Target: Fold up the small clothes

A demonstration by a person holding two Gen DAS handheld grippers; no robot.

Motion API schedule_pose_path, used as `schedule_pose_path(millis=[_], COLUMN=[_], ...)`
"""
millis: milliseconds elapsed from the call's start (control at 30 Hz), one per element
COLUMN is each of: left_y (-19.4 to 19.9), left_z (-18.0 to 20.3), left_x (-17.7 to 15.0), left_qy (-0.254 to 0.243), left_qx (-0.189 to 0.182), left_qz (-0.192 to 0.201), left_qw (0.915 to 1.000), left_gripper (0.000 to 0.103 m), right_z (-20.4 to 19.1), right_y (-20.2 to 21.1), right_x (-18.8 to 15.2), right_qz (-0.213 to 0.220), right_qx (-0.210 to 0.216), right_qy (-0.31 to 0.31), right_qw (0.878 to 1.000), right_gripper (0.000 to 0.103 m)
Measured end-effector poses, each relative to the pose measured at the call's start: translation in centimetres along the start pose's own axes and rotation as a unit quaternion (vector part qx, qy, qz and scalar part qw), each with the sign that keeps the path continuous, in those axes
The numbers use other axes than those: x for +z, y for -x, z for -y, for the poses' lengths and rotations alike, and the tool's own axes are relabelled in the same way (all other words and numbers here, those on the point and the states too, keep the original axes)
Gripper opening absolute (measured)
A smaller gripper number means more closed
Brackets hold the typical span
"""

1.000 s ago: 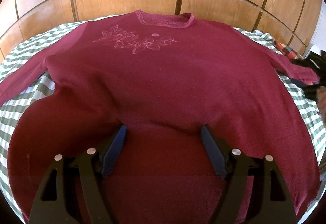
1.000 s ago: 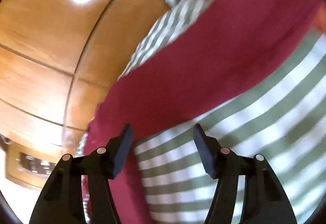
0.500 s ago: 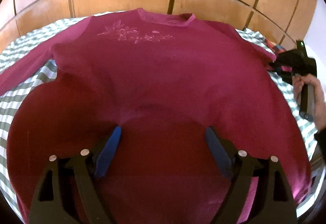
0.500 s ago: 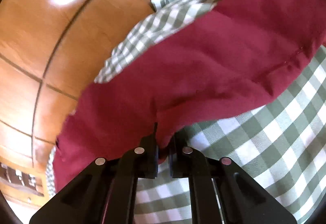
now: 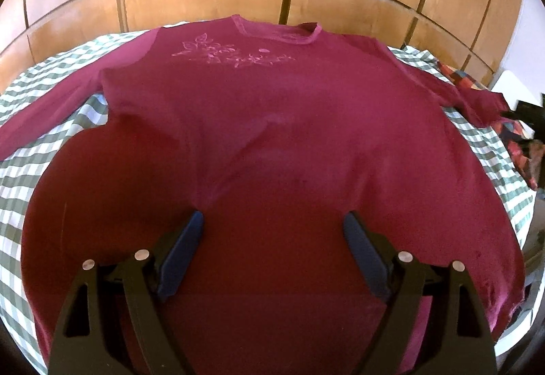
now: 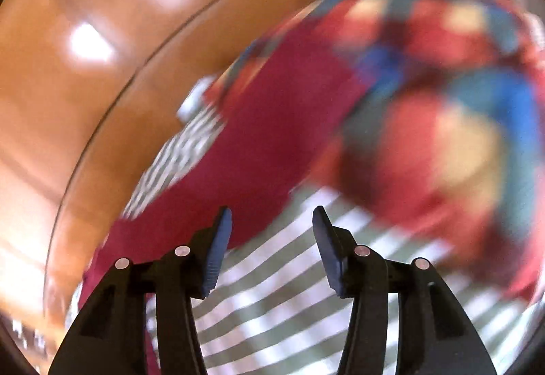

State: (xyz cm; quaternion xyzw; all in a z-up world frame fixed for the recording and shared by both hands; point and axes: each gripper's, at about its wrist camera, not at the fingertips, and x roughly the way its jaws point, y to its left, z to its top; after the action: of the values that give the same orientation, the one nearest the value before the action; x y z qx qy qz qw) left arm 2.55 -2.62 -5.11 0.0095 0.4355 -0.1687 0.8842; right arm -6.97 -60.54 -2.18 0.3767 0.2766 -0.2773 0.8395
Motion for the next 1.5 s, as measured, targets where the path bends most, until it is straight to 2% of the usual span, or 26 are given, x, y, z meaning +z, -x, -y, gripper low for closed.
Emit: schedule_pose_path(millis=[133,200,300,367,400,433,500,667,733,867,1000,1133,1233,1267,1333,1367,1500], left_y=[-0.4,-0.4,-0.4,-0.4,-0.4,-0.5,-0.4,0.0,0.1,0.6,0.9,1.0,1.3,1.5,1.8,2.0,1.8], left_z=[0.3,0.5,0.5,0.6,0.6,0.7,0.6,0.3,-0.1,-0.9,-1.9,-3.7,-4.4,-4.5,-4.6,-4.7,-5.4], left_x=[0.3,0.2,0.2,0.2,0.3,0.3,0.5,1.1,1.4,1.8,2.4,3.2,4.0,4.4,5.0,5.5,7.1], left_qy=[0.008,0.005,0.006,0.006,0.006,0.007,0.009,0.012,0.021,0.034,0.039,0.079,0.098,0.095,0.091,0.089,0.086], left_qx=[0.006,0.011,0.013,0.016,0.018,0.019,0.018,0.011,0.009,0.010,0.012,-0.014,-0.030,-0.031,-0.039,-0.044,-0.044], left_qz=[-0.002,-0.002,-0.004,-0.005,-0.005,-0.007,-0.010,-0.019,-0.020,-0.012,-0.004,-0.009,0.001,0.007,0.014,0.020,0.029], left_qw=[0.9999,0.9999,0.9999,0.9998,0.9998,0.9998,0.9997,0.9997,0.9995,0.9993,0.9992,0.9967,0.9948,0.9950,0.9950,0.9948,0.9950], left_gripper=[0.089,0.090,0.090,0.090,0.091,0.091,0.091,0.091,0.091,0.092,0.092,0.092,0.092,0.092,0.097,0.100,0.100], right_z=[2.5,2.6,1.1,-0.3,-1.1,-1.6,-2.2,-3.5,-4.7,-8.3,-14.7,-21.9,-27.8,-30.2,-33.5,-35.4,-41.0], right_y=[0.6,-0.4,-2.4,-3.9,-4.7,-5.2,-5.6,-2.6,-1.5,-0.6,-0.7,-1.7,-2.4,-2.7,-3.0,-3.2,-3.8], right_x=[3.6,4.7,5.2,4.9,4.8,4.5,4.9,9.1,10.2,10.0,6.4,1.1,-3.8,-6.1,-9.4,-11.4,-18.5], right_qz=[0.028,0.018,-0.008,-0.022,-0.025,-0.027,-0.022,0.051,0.076,0.067,0.038,-0.009,-0.051,-0.067,-0.093,-0.109,-0.175], right_qx=[-0.009,-0.005,0.017,0.006,-0.008,-0.022,-0.045,-0.086,-0.112,-0.089,-0.009,0.079,0.143,0.167,0.199,0.217,0.273], right_qy=[-0.036,-0.035,-0.025,-0.001,0.008,0.018,0.030,0.021,0.036,0.096,0.163,0.210,0.248,0.267,0.290,0.303,0.345], right_qw=[0.999,0.999,1.000,1.000,1.000,0.999,0.998,0.995,0.990,0.989,0.986,0.974,0.957,0.947,0.931,0.922,0.881], right_gripper=[0.047,0.041,0.041,0.041,0.034,0.021,0.006,0.005,0.005,0.005,0.005,0.005,0.005,0.005,0.005,0.005,0.005])
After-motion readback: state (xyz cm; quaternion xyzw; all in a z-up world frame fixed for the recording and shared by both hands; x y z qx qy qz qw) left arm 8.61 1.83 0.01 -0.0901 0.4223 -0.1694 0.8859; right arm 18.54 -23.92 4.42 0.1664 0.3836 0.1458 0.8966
